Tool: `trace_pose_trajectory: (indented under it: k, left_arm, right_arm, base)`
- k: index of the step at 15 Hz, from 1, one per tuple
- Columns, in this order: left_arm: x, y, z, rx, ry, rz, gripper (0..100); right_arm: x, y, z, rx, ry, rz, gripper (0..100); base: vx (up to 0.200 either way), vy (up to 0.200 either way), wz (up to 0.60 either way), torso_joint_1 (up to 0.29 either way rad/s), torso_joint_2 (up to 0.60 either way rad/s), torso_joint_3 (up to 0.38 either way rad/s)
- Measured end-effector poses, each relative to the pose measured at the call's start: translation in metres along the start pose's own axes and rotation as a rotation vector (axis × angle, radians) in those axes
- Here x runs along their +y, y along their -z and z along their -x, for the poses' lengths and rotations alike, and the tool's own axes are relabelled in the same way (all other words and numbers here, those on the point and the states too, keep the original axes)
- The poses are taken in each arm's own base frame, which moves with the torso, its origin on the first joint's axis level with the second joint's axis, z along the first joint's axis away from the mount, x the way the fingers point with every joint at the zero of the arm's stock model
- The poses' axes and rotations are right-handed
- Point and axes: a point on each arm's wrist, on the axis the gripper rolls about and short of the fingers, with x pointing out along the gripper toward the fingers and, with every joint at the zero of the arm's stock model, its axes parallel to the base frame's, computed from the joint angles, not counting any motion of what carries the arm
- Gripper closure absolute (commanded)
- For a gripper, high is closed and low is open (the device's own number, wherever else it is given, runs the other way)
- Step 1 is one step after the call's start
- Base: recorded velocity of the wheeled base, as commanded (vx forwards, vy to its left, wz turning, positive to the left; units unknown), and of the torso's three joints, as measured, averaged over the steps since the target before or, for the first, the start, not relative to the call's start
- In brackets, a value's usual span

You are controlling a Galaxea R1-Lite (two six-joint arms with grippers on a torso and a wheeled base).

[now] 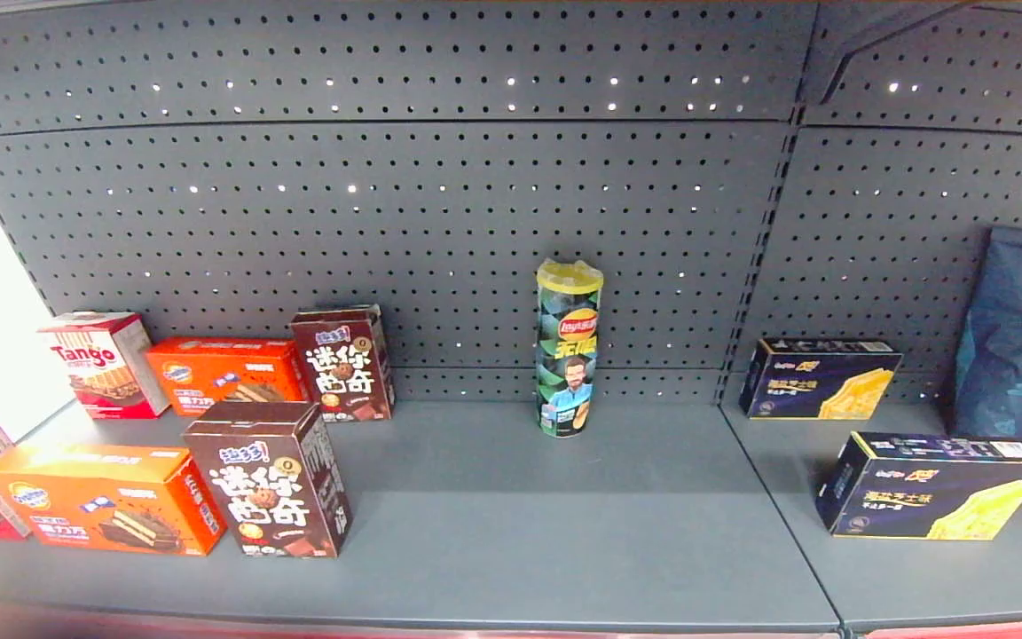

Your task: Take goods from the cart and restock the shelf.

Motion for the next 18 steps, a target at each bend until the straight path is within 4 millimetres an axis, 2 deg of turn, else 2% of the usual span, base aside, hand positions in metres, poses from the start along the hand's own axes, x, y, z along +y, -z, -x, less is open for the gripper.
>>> trace_pose_trajectory:
  k: [8,18]
  left_arm:
    - [0.0,0.0,0.0,0.0,0.0,-0.001,0]
    - [0.0,0.0,0.0,0.0,0.0,0.001,0]
  right_arm:
    - [0.0,0.0,0.0,0.0,0.001,0.0,0]
    - [0.0,0.0,0.0,0.0,0.001,0.0,0]
  base:
    - [0.0,0.0,0.0,0.0,0.0,0.0]
    - [0.0,0.0,0.6,0.004,0.0,0.002]
